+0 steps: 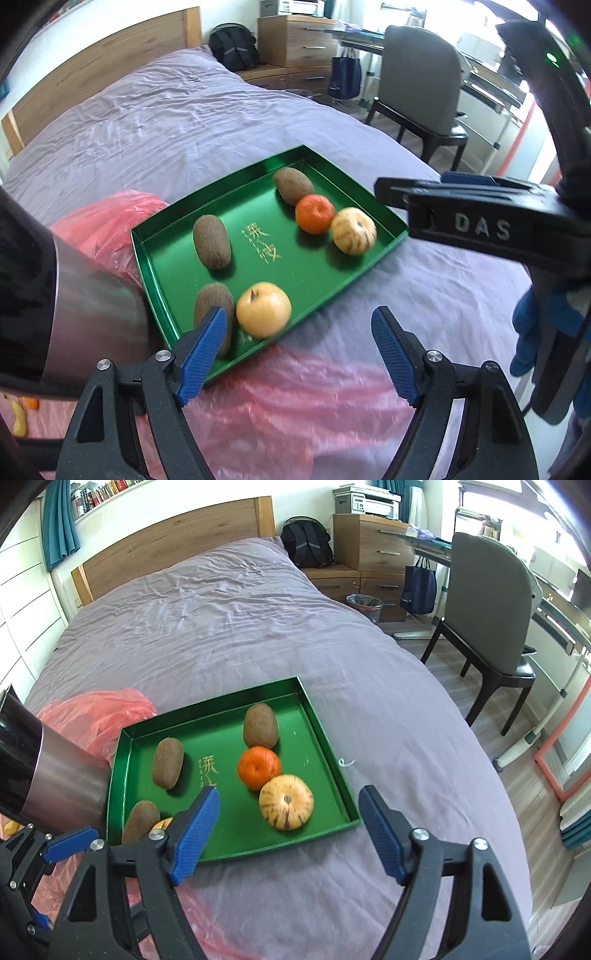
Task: Organize fruits
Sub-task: 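Withdraw both open tools from the tray back toward the remaining fruits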
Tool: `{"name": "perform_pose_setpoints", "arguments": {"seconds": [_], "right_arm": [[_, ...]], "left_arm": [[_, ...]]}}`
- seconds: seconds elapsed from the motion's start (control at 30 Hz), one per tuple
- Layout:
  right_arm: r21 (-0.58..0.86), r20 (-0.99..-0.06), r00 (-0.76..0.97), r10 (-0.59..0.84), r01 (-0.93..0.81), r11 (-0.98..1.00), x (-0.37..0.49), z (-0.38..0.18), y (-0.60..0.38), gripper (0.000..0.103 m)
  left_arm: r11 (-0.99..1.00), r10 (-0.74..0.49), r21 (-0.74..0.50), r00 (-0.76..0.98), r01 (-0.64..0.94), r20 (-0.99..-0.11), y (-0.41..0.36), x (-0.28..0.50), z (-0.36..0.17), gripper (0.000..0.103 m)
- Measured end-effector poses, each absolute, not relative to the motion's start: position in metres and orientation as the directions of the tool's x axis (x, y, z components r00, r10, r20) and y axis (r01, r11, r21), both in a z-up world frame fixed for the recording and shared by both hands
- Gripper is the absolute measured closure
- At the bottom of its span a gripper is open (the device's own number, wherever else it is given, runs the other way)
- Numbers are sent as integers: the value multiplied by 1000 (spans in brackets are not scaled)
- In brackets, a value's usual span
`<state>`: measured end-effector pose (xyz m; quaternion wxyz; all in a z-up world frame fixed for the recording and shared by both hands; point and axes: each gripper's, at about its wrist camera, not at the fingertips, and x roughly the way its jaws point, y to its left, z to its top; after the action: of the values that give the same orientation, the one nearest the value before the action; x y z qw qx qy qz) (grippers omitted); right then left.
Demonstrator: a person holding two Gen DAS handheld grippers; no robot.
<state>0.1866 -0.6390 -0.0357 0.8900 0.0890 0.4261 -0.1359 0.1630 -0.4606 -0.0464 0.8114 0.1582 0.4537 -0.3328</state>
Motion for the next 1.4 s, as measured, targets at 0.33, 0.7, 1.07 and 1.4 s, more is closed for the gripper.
{"name": "perform_pose_setpoints", "arguments": {"seconds": [0.33,0.7,1.07,1.4], "right_arm": [[41,-782,599,-171,323,945,156,-21,-601,0],[-22,-852,501,-153,259,966,113,-49,-519,0],[16,-912,410,-32,114,993,85,-72,-428,0],[85,-925,370,87,-23,996,97,-71,-360,0]], "left_arm": [[623,-432,10,355,782,-829,-419,126,-24,26],[487,-421,57,291,871,-859,-336,68,-48,26],[619,-318,72,333,782,-888,-241,78,-64,26],[706,-241,114,388,699,-890,-173,94,-59,26]]}}
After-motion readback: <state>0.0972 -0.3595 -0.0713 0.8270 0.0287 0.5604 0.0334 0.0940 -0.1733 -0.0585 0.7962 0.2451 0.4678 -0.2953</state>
